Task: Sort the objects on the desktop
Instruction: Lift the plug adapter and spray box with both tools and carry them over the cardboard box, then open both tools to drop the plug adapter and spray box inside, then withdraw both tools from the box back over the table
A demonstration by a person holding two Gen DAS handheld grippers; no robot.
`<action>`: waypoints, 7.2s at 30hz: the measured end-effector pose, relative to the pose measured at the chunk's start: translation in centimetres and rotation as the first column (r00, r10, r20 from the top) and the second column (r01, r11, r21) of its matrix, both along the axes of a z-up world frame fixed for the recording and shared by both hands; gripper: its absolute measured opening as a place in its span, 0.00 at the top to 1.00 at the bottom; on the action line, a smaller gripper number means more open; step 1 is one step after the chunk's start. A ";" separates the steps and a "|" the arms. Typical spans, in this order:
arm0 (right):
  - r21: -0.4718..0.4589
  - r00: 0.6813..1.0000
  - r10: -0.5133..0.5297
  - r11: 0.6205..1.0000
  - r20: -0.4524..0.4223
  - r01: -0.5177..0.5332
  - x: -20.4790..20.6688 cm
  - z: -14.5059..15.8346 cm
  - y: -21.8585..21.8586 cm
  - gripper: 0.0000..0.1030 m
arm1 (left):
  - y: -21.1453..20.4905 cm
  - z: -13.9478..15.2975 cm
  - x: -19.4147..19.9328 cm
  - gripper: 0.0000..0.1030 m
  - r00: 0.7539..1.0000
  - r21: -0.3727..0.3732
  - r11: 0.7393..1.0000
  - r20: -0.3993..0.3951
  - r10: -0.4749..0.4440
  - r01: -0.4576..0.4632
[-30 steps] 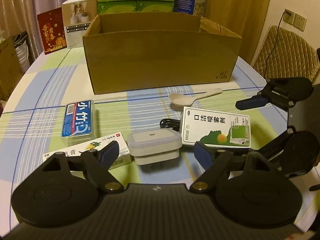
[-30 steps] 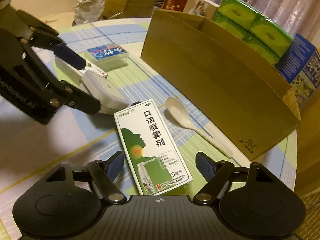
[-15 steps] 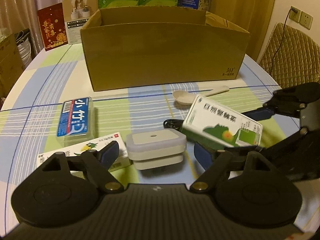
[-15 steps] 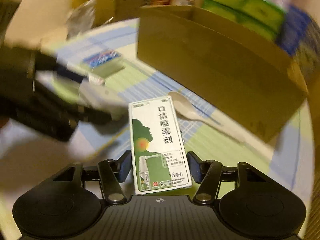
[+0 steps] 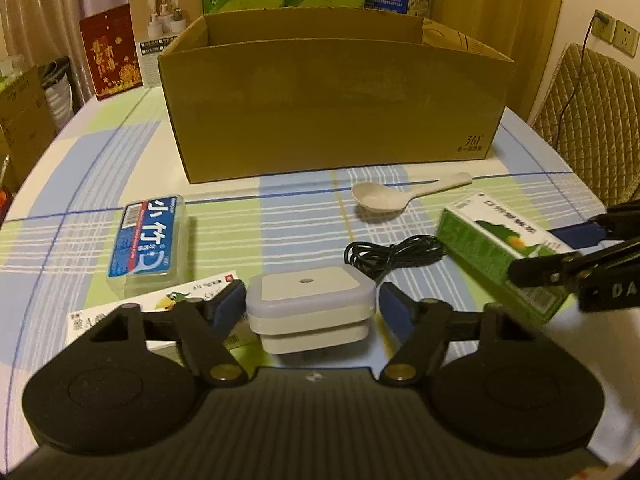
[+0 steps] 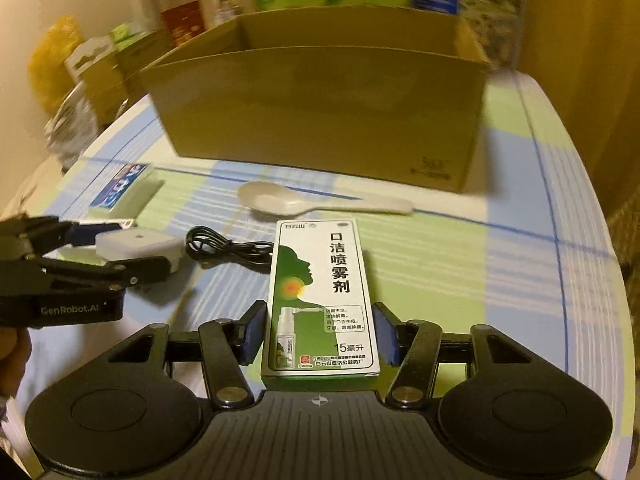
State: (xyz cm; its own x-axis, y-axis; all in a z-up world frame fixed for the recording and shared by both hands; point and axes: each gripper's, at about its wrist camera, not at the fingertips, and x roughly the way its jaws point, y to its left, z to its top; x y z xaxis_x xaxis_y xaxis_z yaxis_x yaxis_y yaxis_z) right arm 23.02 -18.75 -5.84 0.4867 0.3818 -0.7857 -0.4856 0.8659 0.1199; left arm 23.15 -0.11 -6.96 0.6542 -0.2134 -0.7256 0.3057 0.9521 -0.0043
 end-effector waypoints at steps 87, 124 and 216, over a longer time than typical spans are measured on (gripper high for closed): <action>0.064 0.978 -0.065 0.997 0.196 0.053 0.8 14.5 2.5 0.49 | 1.0 12.8 1.2 0.41 0.997 -0.063 0.998 0.069 0.028 -0.024; 0.003 0.988 -0.095 0.995 0.121 0.096 16.5 13.2 4.6 0.49 | -0.4 13.5 18.2 0.41 1.000 0.004 1.000 0.013 0.022 -0.022; -0.411 0.673 0.739 0.609 -0.017 -0.679 -1.1 2.4 8.2 0.02 | 11.7 3.2 0.4 0.12 0.804 0.216 0.774 -0.181 -0.567 0.595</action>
